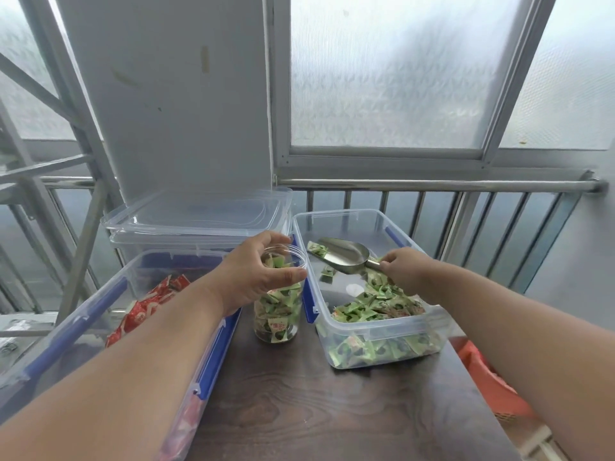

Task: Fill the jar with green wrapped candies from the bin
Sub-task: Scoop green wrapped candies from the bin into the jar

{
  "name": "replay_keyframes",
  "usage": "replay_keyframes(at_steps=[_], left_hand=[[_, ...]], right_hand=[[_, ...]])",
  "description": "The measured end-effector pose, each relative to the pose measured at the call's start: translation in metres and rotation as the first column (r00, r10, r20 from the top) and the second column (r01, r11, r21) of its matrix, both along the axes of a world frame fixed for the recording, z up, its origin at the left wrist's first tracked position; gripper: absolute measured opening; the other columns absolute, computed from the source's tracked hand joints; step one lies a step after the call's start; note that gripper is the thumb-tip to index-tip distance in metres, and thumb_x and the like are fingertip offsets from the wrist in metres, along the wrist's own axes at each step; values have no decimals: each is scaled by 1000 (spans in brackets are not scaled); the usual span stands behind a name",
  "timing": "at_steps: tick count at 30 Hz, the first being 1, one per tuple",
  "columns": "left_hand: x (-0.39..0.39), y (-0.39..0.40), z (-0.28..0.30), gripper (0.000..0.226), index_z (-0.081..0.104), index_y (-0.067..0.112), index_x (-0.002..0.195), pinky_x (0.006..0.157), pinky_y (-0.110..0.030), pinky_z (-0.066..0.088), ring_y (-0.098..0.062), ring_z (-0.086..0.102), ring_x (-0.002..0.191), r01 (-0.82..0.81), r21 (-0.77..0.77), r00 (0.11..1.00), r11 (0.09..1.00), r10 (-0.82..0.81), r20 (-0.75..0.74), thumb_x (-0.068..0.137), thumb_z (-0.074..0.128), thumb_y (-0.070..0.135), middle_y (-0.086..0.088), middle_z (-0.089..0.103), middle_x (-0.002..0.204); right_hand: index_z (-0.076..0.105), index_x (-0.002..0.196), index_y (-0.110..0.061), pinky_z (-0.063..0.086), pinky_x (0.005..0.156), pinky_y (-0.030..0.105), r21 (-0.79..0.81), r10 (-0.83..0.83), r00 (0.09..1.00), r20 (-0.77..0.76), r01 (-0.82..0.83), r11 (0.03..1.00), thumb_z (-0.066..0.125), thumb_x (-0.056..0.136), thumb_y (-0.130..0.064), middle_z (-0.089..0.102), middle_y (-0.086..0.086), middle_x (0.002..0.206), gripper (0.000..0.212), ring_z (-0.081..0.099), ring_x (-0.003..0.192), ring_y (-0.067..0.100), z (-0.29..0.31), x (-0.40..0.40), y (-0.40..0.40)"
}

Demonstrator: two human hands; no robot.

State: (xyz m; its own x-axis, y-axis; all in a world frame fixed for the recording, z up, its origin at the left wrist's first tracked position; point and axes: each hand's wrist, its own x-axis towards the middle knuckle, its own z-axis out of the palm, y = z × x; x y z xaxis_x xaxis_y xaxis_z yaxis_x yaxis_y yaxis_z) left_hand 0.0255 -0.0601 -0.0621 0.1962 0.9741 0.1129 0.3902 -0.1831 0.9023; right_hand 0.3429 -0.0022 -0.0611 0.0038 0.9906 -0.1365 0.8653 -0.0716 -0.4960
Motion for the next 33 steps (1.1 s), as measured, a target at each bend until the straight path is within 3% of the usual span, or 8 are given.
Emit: replay_keyframes(at_steps=[2,7,12,18,24,26,29,33], left_hand=[[-1,1,-1,85,58,39,147,115,-51,57,-22,60,141,-4,0,1000,1000,4,-10,75,99,57,9,67,143],[-1,0,1,98,53,35,155,115,-47,57,-22,60,140,-6,-11,1000,1000,6,1,72,100,59,7,64,147],[3,-4,5,102,45,30,161,94,-26,56,-21,59,138,-10,-34,1000,999,10,-5,76,98,48,3,60,150],[3,-6,8,110,36,34,165,115,-46,55,-26,57,140,-22,-75,1000,997,22,0,77,101,47,-4,53,156],[6,-10,11,117,26,33,170,109,-37,51,-21,51,137,-19,-75,1000,997,20,11,80,100,43,-1,48,155],[5,-10,10,129,17,35,174,112,-40,50,-22,51,140,-15,-86,999,996,18,35,77,102,45,-3,48,156],[3,-9,10,140,10,45,174,121,-50,48,-28,51,149,-16,-92,997,996,22,68,71,105,49,-5,47,167],[6,-13,15,127,20,38,173,115,-44,53,-22,57,139,-23,-72,997,997,29,75,77,103,38,7,59,148]], right_hand=[[72,101,-12,42,62,35,25,-44,998,-43,45,999,47,106,-25,64,9,82,29,52,68,25,6,3,1],[76,98,-23,42,61,36,100,-71,987,-143,85,991,51,105,-30,71,7,81,26,51,63,22,29,7,-5],[75,98,-25,41,59,31,189,-21,990,-137,46,981,54,105,-32,74,4,81,23,50,61,20,58,5,-14],[73,99,-26,37,51,23,281,74,994,-86,-47,959,57,106,-26,62,-2,71,18,46,53,13,83,-5,-33],[73,103,-33,59,65,36,389,155,987,44,-159,907,61,102,-29,73,-1,87,12,67,69,19,92,-17,-43],[74,104,-33,59,78,38,464,189,972,139,-233,854,62,102,-30,73,-4,93,12,68,82,19,94,-23,-46],[74,100,-29,48,81,36,586,263,921,288,-387,712,62,102,-28,69,-7,93,12,58,88,18,100,-32,-51],[74,107,-20,47,84,40,693,252,856,451,-514,506,64,101,-22,62,-3,93,12,51,97,22,106,-40,-59]])
